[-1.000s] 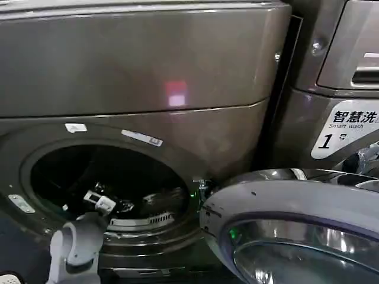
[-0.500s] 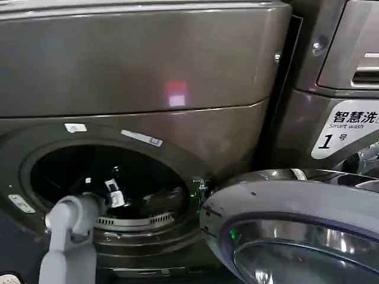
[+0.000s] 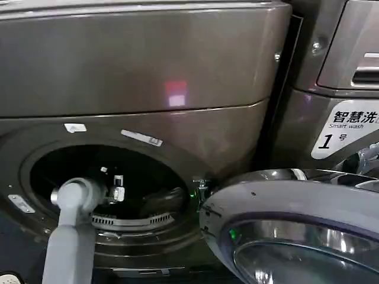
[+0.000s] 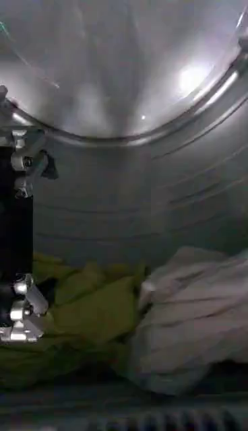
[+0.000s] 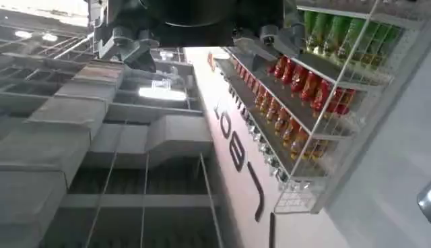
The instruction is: Grasp the clothes from the dryer.
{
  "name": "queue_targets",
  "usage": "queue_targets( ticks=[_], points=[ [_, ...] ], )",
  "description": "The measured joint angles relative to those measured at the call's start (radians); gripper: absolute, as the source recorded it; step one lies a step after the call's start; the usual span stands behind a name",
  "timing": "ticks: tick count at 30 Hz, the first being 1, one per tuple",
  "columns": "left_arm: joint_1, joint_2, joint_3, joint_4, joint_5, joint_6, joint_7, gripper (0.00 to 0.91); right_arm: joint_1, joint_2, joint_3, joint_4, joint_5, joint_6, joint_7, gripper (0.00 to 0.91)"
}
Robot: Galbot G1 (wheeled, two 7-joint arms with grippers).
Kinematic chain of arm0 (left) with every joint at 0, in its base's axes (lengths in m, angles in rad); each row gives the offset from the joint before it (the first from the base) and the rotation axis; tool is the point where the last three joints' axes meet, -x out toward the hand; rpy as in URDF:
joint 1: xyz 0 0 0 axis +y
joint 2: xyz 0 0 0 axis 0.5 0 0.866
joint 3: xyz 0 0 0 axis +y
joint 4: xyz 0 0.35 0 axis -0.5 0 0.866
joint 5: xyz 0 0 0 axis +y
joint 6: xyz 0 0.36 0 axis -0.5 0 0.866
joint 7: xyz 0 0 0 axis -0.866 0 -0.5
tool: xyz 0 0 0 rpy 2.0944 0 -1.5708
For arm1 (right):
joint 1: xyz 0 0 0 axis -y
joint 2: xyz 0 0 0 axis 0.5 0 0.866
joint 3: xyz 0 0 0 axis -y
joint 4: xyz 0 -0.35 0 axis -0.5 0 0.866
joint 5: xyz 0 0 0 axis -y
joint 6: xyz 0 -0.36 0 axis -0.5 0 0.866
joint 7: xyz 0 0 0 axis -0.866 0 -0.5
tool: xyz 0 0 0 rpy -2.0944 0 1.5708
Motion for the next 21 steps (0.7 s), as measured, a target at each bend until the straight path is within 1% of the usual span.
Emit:
queue_targets(
  ticks=[9, 21],
  points=[
    [-0.054, 0.017, 0.014, 0.077, 0.082, -0.049, 0.02, 0.907, 0.005, 0.0, -0.006, -0.013, -0.005, 0.007, 0.0, 0.907],
    [-0.082, 0.045, 0.02, 0.144, 0.087, -0.06, 0.03, 0.907, 0.011, 0.004, -0.011, -0.013, -0.007, 0.007, -0.001, 0.907]
  ],
)
